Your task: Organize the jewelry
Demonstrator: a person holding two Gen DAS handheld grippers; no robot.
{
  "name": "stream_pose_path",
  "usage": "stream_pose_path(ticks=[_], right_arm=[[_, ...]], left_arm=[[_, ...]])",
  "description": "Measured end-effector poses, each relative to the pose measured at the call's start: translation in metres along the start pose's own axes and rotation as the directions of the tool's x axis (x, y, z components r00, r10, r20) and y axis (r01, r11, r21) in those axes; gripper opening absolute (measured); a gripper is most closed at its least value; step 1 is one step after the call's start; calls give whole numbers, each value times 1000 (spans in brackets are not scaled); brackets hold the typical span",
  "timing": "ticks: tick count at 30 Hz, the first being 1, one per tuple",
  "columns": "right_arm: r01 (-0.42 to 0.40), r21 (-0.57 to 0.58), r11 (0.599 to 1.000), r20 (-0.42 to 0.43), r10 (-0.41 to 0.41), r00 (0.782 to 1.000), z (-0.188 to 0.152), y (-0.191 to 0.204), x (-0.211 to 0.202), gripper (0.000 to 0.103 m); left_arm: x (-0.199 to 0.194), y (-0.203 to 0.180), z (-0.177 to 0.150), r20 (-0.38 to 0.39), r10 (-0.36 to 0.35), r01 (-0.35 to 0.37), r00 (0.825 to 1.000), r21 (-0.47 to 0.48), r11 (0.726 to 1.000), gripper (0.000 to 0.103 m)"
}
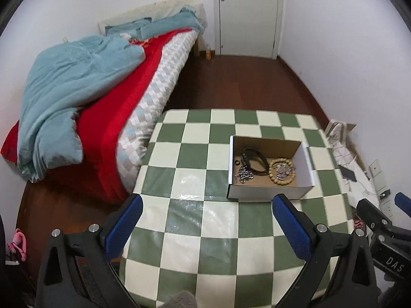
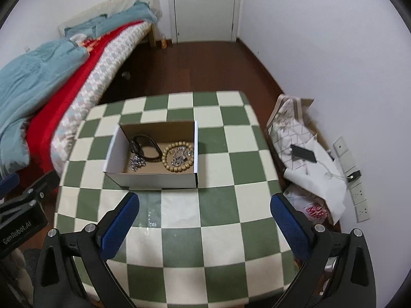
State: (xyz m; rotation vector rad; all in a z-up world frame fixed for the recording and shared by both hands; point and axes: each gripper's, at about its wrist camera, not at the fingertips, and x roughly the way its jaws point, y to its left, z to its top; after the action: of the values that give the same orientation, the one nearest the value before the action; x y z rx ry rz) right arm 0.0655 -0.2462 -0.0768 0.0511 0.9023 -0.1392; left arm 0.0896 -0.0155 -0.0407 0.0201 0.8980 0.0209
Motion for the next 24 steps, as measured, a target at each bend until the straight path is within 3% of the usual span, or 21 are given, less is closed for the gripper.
stream_pose_path(ticks=[16, 24], right_arm=[[27, -33, 999, 177, -21, 984, -35, -15, -156, 103], [12, -30, 999, 200, -5, 980, -50, -20, -196, 103]], left_arm=[[-134, 3, -21, 133, -65, 67, 989, -8, 998, 103], [-167, 5, -26, 152, -84, 85, 985, 1, 996, 103]])
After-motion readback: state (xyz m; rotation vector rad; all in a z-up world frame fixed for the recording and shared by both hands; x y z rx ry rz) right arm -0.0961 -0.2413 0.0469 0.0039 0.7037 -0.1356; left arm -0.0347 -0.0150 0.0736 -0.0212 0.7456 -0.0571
